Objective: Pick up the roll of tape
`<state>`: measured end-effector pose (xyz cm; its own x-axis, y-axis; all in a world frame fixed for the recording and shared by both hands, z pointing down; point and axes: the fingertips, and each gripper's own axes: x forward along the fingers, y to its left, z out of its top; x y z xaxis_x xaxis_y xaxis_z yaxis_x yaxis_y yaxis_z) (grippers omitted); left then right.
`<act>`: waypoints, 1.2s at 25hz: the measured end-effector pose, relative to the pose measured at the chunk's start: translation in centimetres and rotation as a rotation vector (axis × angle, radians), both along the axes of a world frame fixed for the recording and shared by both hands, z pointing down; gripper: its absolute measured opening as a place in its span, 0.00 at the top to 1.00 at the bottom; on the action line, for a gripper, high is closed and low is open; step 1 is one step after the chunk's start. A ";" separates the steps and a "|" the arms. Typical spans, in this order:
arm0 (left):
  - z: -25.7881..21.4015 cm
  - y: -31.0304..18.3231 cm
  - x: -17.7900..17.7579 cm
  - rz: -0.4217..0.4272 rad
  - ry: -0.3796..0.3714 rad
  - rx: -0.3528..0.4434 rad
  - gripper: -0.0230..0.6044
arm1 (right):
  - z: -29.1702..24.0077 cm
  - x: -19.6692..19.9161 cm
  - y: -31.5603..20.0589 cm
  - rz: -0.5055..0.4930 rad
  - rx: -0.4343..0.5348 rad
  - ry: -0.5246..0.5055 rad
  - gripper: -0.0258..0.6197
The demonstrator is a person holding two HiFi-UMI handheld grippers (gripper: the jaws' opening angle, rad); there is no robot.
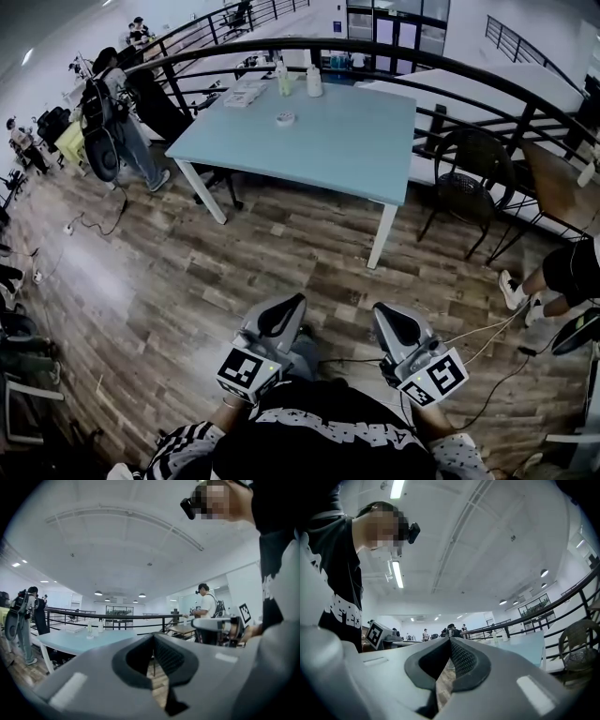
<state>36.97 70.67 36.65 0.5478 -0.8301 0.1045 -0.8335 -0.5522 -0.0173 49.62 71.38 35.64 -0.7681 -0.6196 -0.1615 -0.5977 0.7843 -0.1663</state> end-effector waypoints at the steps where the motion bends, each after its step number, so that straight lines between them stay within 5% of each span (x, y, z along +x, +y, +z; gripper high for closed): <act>1: -0.1 -0.4 0.0 0.004 0.003 0.005 0.96 | -0.1 -0.1 -0.4 0.002 0.002 0.003 0.96; 10: -0.9 -6.2 -3.1 0.029 0.036 0.040 0.96 | -1.0 -3.0 -5.6 0.027 0.026 0.031 0.96; 30: 2.0 -18.1 -10.6 0.053 0.060 -0.022 0.96 | 0.8 -11.2 -17.0 0.039 -0.028 0.059 0.96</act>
